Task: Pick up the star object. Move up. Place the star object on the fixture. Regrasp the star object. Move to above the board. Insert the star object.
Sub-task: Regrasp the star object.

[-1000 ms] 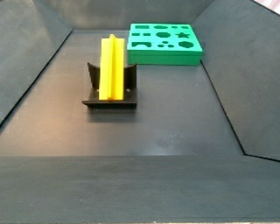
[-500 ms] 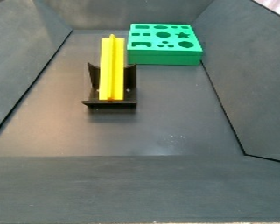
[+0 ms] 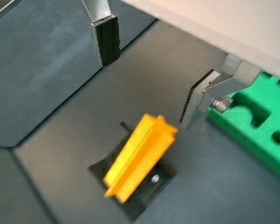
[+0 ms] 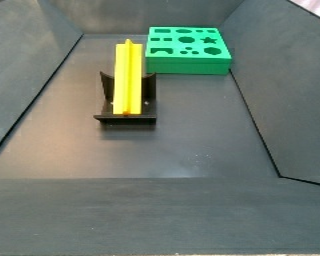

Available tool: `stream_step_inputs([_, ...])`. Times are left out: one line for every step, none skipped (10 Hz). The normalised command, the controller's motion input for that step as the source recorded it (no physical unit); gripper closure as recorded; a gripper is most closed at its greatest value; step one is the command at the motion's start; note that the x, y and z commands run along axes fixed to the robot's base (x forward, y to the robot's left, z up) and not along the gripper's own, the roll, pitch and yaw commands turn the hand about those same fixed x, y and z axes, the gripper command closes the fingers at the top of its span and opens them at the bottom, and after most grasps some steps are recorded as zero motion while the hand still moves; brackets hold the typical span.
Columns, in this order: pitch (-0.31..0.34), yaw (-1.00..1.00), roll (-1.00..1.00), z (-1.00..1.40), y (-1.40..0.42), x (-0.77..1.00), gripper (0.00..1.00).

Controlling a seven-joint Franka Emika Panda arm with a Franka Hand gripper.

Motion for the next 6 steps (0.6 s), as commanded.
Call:
stream_step_inputs([0.078,0.06,1.0,0.0,-0.03,0.07,0.0])
stream_step_inputs([0.1,0.07,1.0,0.0,-0.03,0.09,0.0])
stream_step_inputs([0.119,0.08,1.0,0.0,-0.04,0.1,0.0])
stream_step_inputs([0.149,0.1,1.0,-0.01,-0.04,0.11,0.0])
stream_step_inputs([0.171,0.12,1.0,-0.01,-0.05,0.11,0.0])
stream_step_inputs([0.201,0.16,1.0,-0.01,-0.05,0.11,0.0])
